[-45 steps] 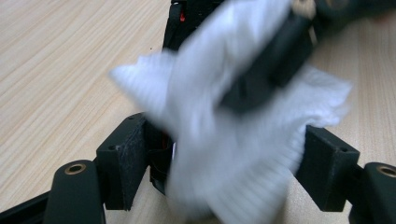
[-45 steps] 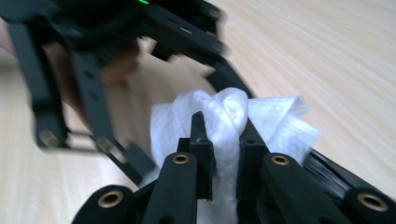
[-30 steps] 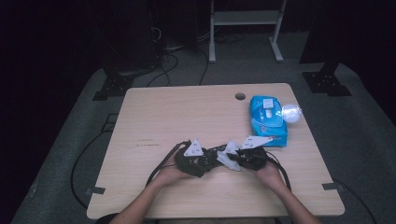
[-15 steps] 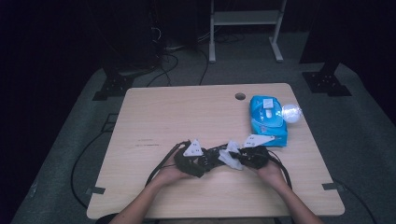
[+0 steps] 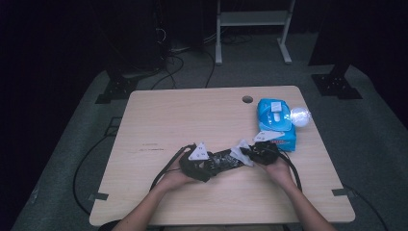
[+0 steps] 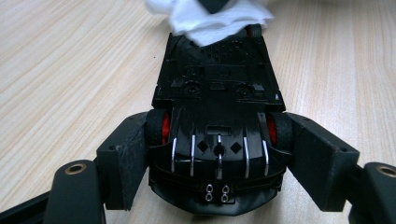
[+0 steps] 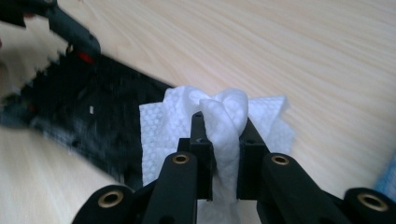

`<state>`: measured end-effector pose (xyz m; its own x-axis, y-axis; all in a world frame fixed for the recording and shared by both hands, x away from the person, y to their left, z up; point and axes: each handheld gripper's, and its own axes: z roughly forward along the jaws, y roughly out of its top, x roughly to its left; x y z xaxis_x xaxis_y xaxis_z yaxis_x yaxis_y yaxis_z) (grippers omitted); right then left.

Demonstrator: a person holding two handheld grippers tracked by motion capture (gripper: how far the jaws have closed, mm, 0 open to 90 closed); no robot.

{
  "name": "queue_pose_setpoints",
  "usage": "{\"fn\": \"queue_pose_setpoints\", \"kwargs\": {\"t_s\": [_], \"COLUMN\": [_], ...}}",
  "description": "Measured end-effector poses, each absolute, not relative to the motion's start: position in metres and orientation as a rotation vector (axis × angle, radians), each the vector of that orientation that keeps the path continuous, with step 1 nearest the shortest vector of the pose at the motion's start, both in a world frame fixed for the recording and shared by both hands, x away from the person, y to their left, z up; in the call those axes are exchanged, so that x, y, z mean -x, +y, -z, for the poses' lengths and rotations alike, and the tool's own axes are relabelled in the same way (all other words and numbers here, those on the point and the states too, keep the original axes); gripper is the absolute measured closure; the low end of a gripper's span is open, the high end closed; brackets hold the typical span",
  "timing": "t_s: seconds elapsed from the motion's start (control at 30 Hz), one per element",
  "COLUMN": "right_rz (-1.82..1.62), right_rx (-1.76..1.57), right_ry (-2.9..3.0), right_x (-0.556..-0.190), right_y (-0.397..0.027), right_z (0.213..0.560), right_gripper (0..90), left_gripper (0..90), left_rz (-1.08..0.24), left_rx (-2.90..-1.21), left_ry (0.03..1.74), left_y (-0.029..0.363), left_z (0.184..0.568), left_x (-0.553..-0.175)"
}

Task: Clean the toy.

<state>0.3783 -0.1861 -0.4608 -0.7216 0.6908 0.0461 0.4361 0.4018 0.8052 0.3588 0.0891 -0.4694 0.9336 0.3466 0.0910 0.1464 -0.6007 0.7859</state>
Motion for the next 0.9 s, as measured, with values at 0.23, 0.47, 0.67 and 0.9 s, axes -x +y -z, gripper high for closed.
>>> {"fn": "queue_pose_setpoints", "kwargs": {"t_s": [0.23,0.47,0.67,0.9], "right_rz": [-1.295,-1.252,-1.240,-1.240], "right_rx": [-0.887,-0.897,-1.010,-1.001], "right_ry": [2.420,2.401,2.368,2.399], "right_x": [-0.385,-0.391,-0.392,-0.367], "right_y": [-0.144,-0.146,-0.182,-0.200], "right_z": [0.456,0.456,0.460,0.463], "right_gripper": [80.2,80.1,80.2,80.1], "left_gripper": [25.9,25.9,25.9,25.9], "left_rz": [-0.300,-0.297,-0.290,-0.293], "left_rx": [-2.219,-2.222,-2.215,-2.211], "left_ry": [0.342,0.344,0.351,0.353], "left_y": [0.089,0.090,0.090,0.090], "left_z": [0.469,0.470,0.470,0.469], "left_x": [-0.358,-0.359,-0.360,-0.360]}}
